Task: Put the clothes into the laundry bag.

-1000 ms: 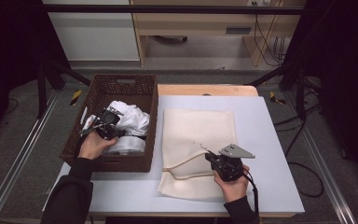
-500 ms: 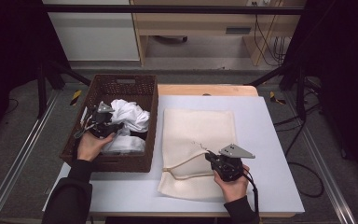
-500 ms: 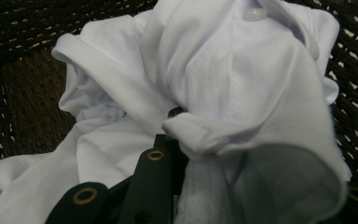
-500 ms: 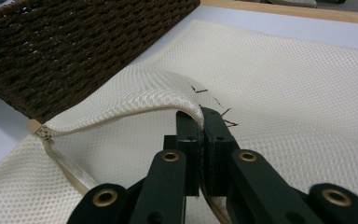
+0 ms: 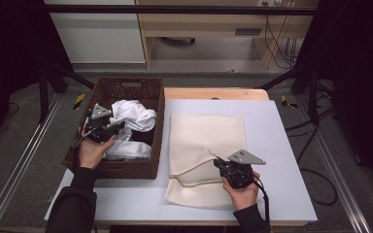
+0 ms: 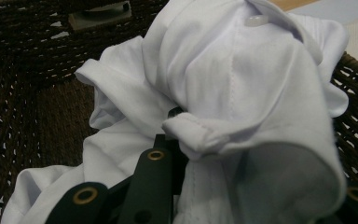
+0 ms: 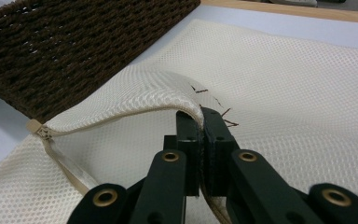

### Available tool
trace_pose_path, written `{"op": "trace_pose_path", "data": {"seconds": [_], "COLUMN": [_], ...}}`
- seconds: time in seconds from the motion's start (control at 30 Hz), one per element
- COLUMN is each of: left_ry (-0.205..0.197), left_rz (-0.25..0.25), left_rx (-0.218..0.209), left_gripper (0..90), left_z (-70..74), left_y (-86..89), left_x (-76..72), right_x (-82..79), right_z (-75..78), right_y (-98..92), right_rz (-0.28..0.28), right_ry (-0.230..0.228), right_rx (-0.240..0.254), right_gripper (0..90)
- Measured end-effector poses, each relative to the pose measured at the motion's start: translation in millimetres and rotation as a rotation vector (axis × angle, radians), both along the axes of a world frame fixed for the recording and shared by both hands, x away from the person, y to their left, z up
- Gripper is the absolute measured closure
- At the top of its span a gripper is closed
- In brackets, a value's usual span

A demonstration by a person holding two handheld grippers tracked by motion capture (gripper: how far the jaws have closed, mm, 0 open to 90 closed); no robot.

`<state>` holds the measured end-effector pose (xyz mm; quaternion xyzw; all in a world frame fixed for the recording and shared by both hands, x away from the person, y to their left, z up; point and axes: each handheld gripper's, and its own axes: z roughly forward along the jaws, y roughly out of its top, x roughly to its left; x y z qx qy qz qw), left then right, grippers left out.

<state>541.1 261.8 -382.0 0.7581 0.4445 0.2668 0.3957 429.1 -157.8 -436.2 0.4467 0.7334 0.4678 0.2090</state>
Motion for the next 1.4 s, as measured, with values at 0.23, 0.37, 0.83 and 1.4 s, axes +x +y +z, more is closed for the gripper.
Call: {"op": "trace_pose_path", "data": {"seconds": [0.23,0.37,0.83,1.4], "left_ry": [-0.027,-0.037,-0.147,-0.257], "left_rz": [0.013,0.026,0.033,0.022], "left_rx": [-0.002,-0.010,-0.043,-0.082], "left_gripper": [76.6,76.5,76.5,76.6], "left_z": [8.3,16.4,67.5,112.5], "left_y": [0.0,1.8,1.3,-2.6], "left_x": [-0.9,-1.3,-12.5,-27.4], "right_x": [0.2,0.3,0.1,0.2], "right_z": [0.0,0.1,0.7,0.8], "right_y": [-0.1,-0.2,-1.2,-1.1], "right_rz": [-0.001,0.000,0.002,0.001], "right_ry": [0.002,0.001,0.002,0.002], "right_rx": [0.002,0.002,0.004,0.006], "right_gripper": [87.6,87.7,87.7,87.7]}}
